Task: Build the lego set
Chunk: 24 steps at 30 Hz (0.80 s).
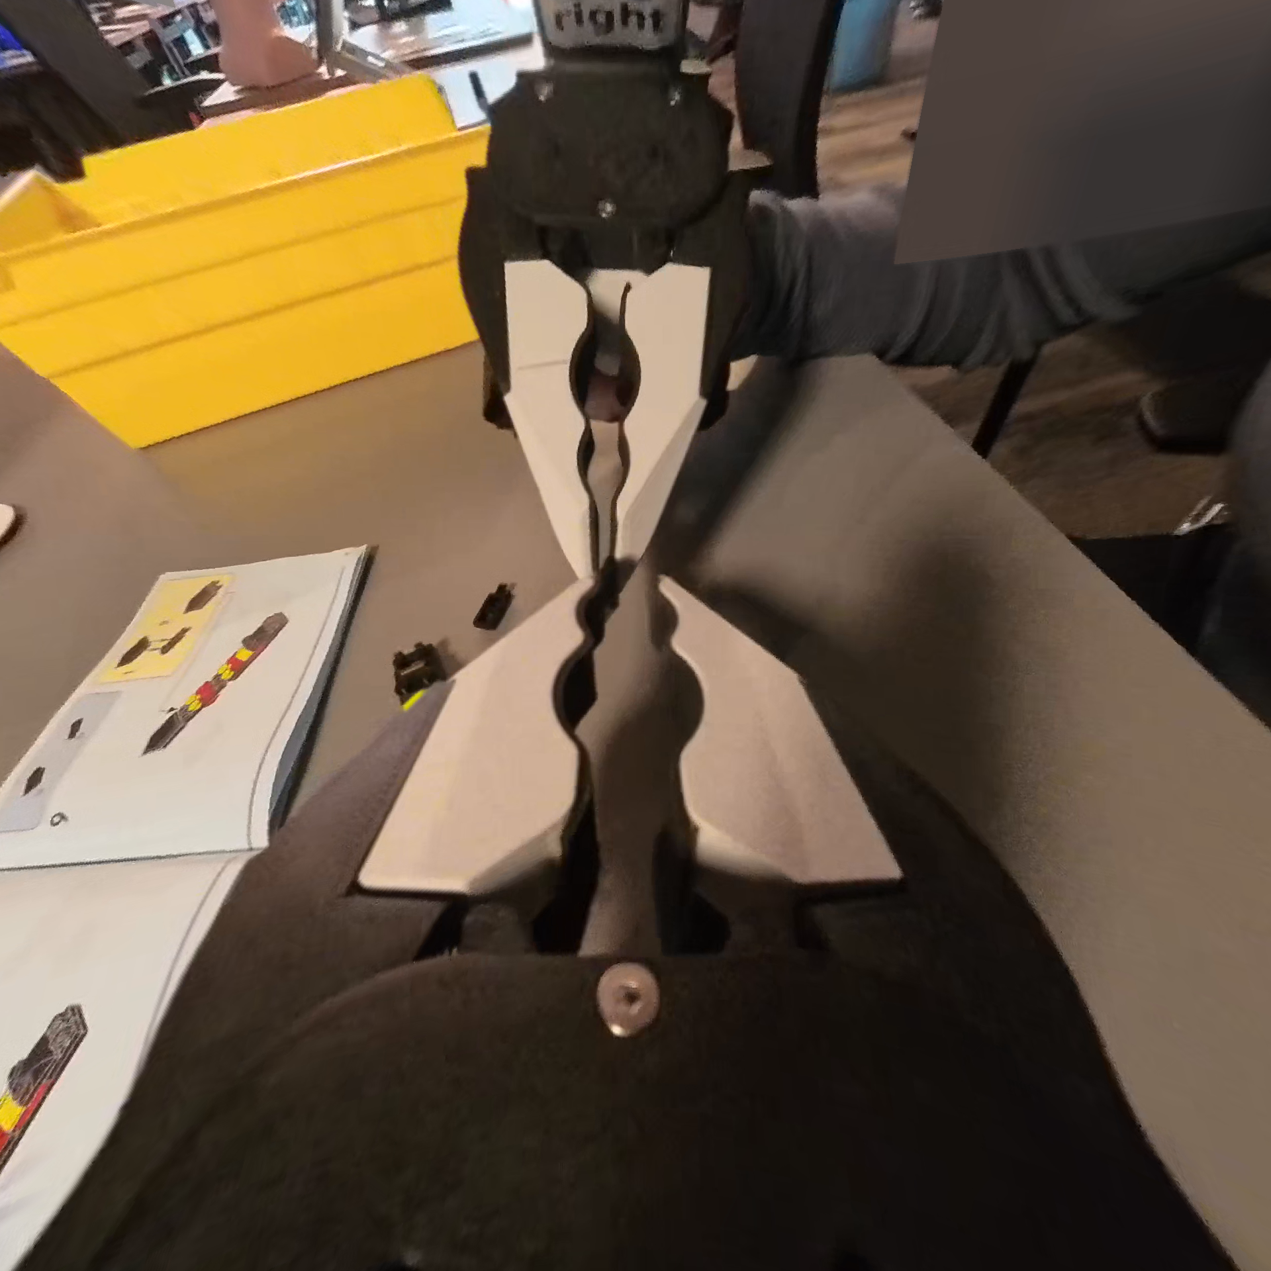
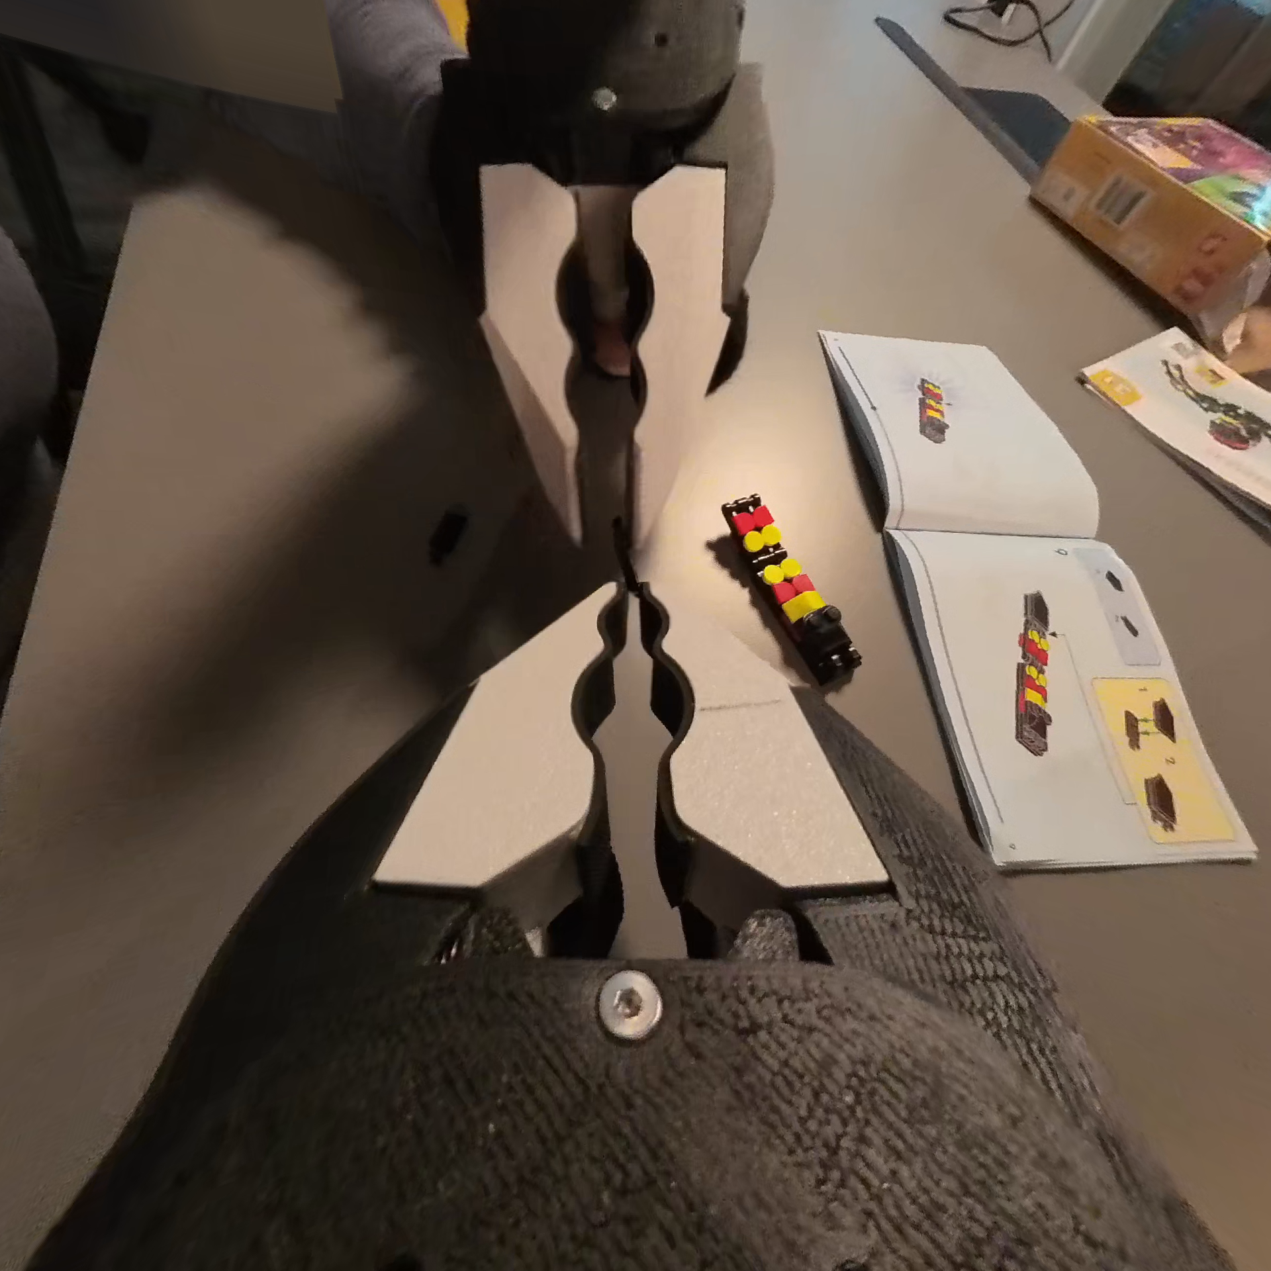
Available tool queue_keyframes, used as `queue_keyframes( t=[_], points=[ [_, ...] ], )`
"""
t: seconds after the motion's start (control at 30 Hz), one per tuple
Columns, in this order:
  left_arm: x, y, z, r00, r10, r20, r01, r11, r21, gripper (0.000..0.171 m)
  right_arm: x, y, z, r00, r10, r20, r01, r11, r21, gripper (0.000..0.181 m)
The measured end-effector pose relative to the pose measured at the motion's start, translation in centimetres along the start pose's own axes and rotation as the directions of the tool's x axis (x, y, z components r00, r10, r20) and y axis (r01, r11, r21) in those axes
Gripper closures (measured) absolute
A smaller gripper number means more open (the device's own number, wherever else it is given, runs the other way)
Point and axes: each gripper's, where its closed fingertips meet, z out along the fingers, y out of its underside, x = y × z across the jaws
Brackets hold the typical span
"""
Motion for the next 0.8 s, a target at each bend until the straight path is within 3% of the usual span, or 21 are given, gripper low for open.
queue_keyframes(
  t=[0.1, 0.2, 0.3, 0.37, 0.47, 0.6, 0.7, 0.8],
  points=[
    [-0.1, 0.6, 0.0, 1.000, 0.015, 0.000, -0.015, 0.999, -0.040, 0.169, 0.3, 0.6, 0.3, 1.000, 0.012, -0.011, -0.012, 0.999, -0.030, 0.180],
    [-1.1, 2.1, 0.3, 0.988, 0.129, 0.090, -0.110, 0.975, -0.193, 0.169, 1.2, 2.0, 0.1, 0.998, -0.014, -0.055, 0.008, 0.994, -0.106, 0.181],
    [-1.5, 4.2, 0.5, 0.938, 0.320, 0.133, -0.245, 0.884, -0.397, 0.169, 2.8, 2.9, -1.1, 0.992, -0.005, -0.124, -0.012, 0.991, -0.136, 0.168],
    [-1.3, 5.3, 0.9, 0.920, 0.373, 0.123, -0.276, 0.837, -0.473, 0.169, 3.2, 2.4, -1.7, 0.992, 0.044, -0.121, -0.054, 0.995, -0.082, 0.169],
    [-0.8, 5.1, 1.2, 0.930, 0.345, 0.128, -0.249, 0.847, -0.469, 0.167, 3.2, 1.7, -1.8, 0.991, 0.089, -0.099, -0.091, 0.996, -0.010, 0.169],
    [-0.6, 4.4, 1.3, 0.978, 0.153, 0.141, -0.086, 0.916, -0.392, 0.141, 3.5, 1.8, -0.9, 0.986, 0.092, -0.142, -0.096, 0.995, -0.019, 0.155],
    [-1.2, 3.8, 0.8, 0.987, 0.063, 0.150, -0.013, 0.949, -0.315, 0.138, 3.2, 1.0, -0.3, 0.983, 0.059, -0.176, -0.064, 0.998, -0.021, 0.137],
    [-1.5, 4.1, 0.4, 0.988, -0.010, 0.154, 0.059, 0.947, -0.315, 0.142, 2.7, 1.2, 0.2, 0.978, -0.041, -0.205, 0.022, 0.995, -0.094, 0.132]
  ],
)
